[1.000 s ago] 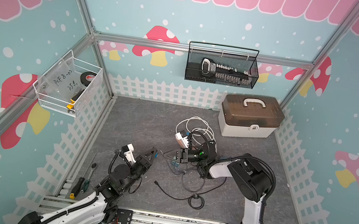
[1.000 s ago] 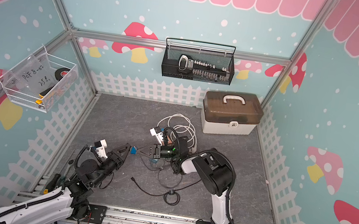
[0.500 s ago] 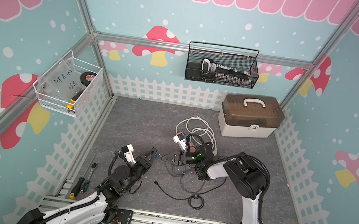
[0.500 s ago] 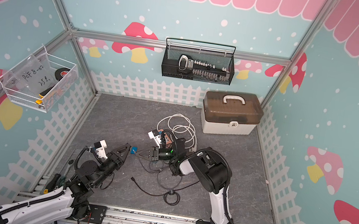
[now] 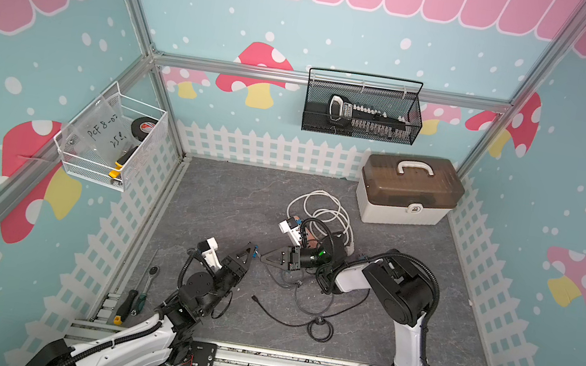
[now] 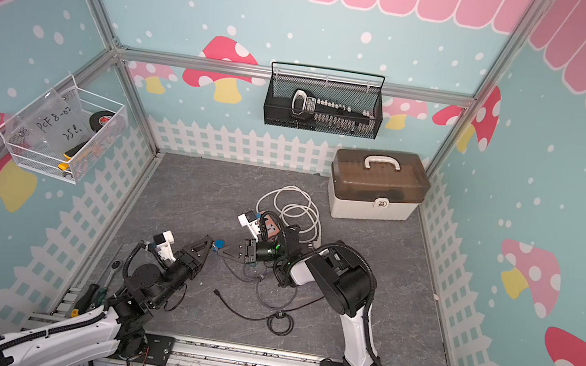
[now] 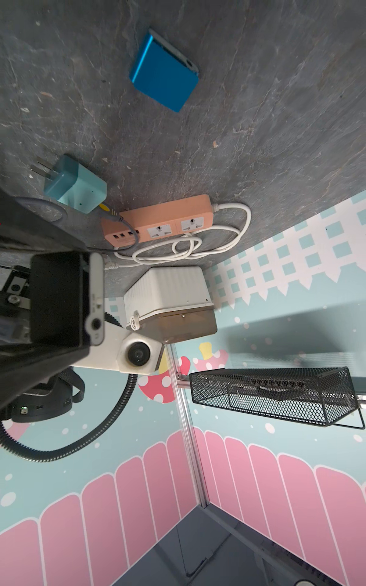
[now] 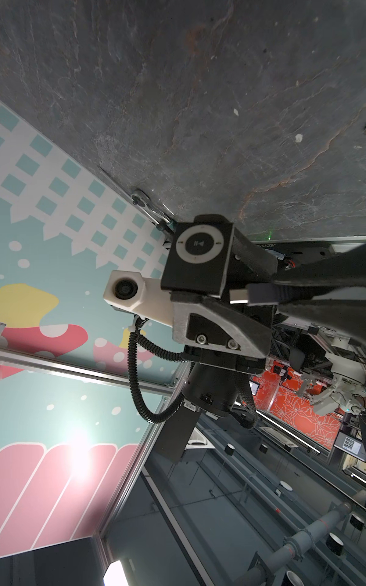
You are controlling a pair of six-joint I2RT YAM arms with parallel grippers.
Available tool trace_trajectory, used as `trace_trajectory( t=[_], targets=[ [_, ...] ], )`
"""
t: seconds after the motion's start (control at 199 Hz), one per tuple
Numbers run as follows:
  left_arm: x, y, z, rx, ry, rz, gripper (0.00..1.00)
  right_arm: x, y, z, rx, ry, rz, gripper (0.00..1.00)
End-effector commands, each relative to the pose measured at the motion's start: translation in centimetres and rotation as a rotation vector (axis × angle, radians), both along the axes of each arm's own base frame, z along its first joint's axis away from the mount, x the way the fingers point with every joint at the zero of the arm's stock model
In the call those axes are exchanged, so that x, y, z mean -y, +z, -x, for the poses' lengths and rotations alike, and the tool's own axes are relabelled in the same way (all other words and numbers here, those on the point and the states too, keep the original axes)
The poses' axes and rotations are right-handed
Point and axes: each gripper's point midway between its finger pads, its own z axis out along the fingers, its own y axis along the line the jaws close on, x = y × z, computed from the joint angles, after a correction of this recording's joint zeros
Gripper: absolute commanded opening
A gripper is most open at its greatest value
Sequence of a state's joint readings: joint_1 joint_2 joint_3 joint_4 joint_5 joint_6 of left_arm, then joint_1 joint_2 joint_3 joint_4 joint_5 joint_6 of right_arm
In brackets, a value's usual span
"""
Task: Charge mp3
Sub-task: Insert the charging cable into the MP3 player.
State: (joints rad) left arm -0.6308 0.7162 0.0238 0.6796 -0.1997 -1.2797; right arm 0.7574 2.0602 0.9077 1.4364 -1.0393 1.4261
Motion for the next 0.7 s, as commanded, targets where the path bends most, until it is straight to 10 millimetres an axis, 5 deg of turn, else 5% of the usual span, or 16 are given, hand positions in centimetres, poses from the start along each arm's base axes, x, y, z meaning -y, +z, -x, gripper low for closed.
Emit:
trace_trajectory(
  t=[0.0,0.697],
  targets=[
    [-0.4,1.0,-0.1,0.028,0.027,0.031,0.0,-0.3,0.5,0.2,0.025,0.009,-0.032,0.0],
    [-0.7,0.3,0.6,0.027,0.018,0.03,0.0,-0.2,1.6,-0.6,0.039,-0.008,-0.053,0.0]
  ],
)
